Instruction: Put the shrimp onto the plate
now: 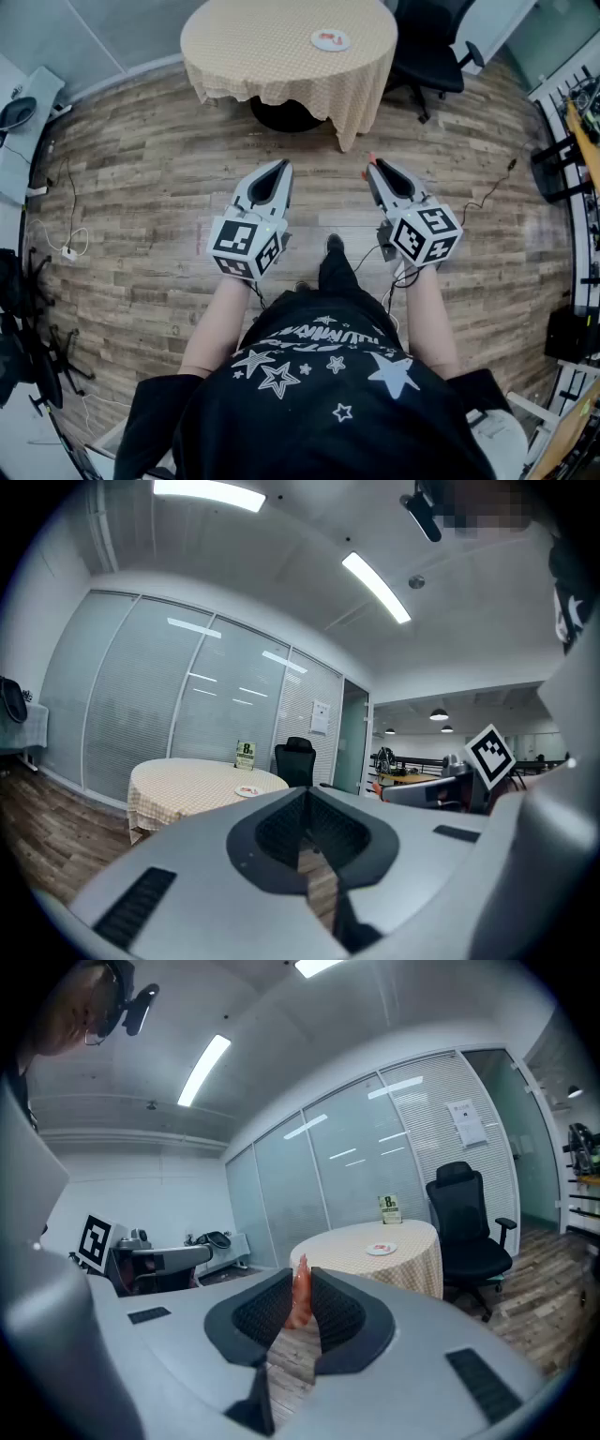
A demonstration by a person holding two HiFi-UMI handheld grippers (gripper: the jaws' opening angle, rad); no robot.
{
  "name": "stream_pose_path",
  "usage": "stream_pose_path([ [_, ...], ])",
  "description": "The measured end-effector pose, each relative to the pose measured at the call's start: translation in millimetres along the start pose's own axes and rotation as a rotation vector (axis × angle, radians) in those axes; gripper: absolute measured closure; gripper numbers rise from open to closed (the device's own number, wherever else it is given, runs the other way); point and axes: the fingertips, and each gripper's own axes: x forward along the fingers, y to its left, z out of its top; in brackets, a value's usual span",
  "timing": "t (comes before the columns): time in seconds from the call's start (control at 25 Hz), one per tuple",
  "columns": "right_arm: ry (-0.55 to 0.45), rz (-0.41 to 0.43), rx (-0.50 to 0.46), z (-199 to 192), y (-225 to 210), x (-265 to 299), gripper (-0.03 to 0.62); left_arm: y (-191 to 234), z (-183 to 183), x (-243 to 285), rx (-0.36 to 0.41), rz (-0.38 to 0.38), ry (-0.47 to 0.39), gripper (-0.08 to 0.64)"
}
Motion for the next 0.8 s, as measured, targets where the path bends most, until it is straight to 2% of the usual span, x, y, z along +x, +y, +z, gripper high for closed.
stream_pose_path([
  [0.52, 0.019, 0.045, -0.025, -5.0, 20.7, -8.1, 0.525, -13.1, -4.0, -14.6, 0.001, 0.0, 0.006, 0.552],
  [0.8, 0.017, 0.038, -0.018, -9.1, 15.6, -16.7, 0.525, -19.1, -7.8, -13.0, -0.003, 0.003, 0.012, 0.552],
])
